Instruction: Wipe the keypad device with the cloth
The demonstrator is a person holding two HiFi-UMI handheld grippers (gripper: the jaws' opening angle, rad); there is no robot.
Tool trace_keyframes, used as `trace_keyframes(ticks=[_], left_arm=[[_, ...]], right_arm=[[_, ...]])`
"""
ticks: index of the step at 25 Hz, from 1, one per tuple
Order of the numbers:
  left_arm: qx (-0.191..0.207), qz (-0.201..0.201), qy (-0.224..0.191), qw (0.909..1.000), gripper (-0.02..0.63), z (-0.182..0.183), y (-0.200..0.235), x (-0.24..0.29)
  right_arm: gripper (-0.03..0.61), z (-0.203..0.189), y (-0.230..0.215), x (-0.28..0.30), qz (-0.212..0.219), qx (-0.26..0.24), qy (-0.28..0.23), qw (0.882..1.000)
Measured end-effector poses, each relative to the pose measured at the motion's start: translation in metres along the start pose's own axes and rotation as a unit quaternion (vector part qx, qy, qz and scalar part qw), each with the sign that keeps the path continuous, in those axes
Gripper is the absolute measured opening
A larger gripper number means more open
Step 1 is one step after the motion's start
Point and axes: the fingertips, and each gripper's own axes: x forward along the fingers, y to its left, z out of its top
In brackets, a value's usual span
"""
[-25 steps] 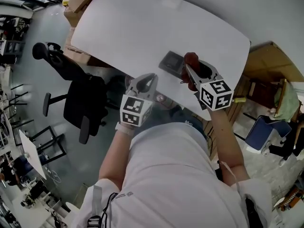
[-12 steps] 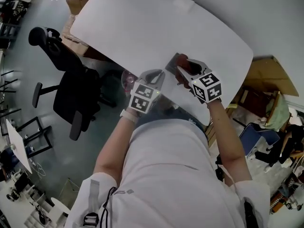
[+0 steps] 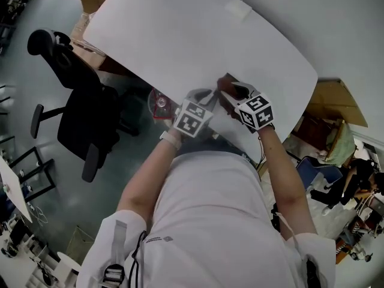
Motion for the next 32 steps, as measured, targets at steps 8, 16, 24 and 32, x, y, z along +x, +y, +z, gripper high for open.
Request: trace_keyframes(ticks=[8,16,24,32], left_arm=[[0.001,-0.024,0.008,0.9997,0.078,-0.004,0.001,0.015],[0.003,-0.025,0.009,0.9996,0.075,-0.003,0.002,0.018],[0.003,-0.016,0.012,0.9998,0.075,-0.007,0.004,0.019],[0.007,-0.015,0.015,0.9998,0.075,-0.005,0.005,0.018]], right_arm=[[0.128,-0.003,-0.004,0.006,0.011,0.027,-0.001,1.000],[0.129,-0.010,-0.025,0.015,0.005,0.102,0.009,0.995],[0.129,-0.020,-0.049,0.031,-0.009,0.152,0.041,0.988],[0.130,-0.026,-0.067,0.042,0.003,0.196,0.064,0.979]])
